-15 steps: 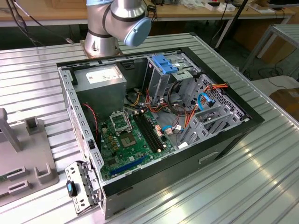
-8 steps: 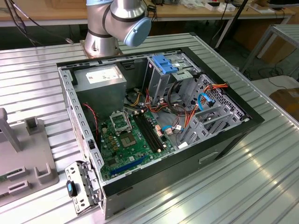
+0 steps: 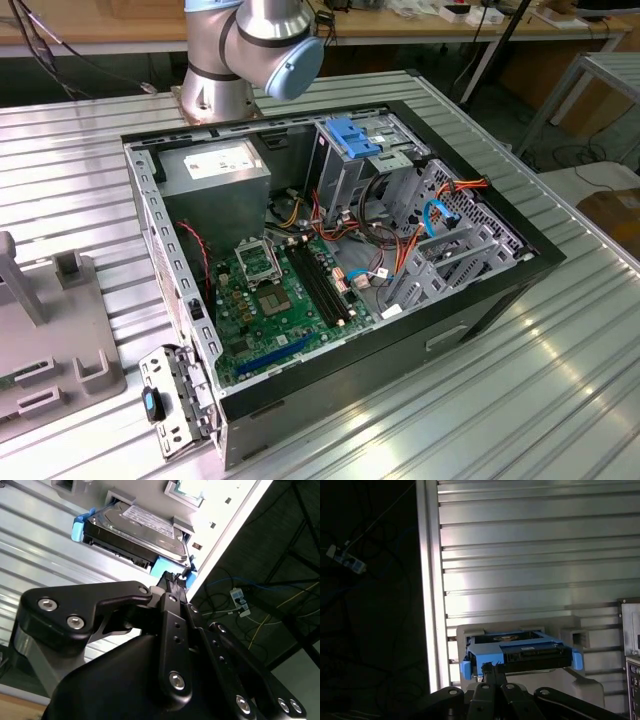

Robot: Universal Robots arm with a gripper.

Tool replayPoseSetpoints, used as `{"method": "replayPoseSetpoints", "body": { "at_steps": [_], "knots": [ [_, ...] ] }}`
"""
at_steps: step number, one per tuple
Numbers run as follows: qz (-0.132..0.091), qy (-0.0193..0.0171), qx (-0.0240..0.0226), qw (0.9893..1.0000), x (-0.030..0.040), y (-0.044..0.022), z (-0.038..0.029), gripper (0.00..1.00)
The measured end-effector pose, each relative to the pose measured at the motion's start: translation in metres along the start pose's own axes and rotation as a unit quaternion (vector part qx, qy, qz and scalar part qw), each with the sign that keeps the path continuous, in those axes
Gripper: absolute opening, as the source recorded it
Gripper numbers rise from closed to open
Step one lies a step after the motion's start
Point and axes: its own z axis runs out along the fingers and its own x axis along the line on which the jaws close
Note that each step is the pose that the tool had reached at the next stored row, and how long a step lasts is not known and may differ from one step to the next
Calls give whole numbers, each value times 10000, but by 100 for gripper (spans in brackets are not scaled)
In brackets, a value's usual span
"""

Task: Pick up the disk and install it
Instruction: 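Reach for the disk, then pick up the disk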

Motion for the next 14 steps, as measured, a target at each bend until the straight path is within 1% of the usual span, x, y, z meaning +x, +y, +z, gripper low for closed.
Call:
{"method": "replayPoseSetpoints", "body": {
  "at_steps": [7,14],
  "knots": [
    [0,1,0,10000,-23,2,-1,11],
    [0,1,0,10000,-24,2,0,11]
  ]
}}
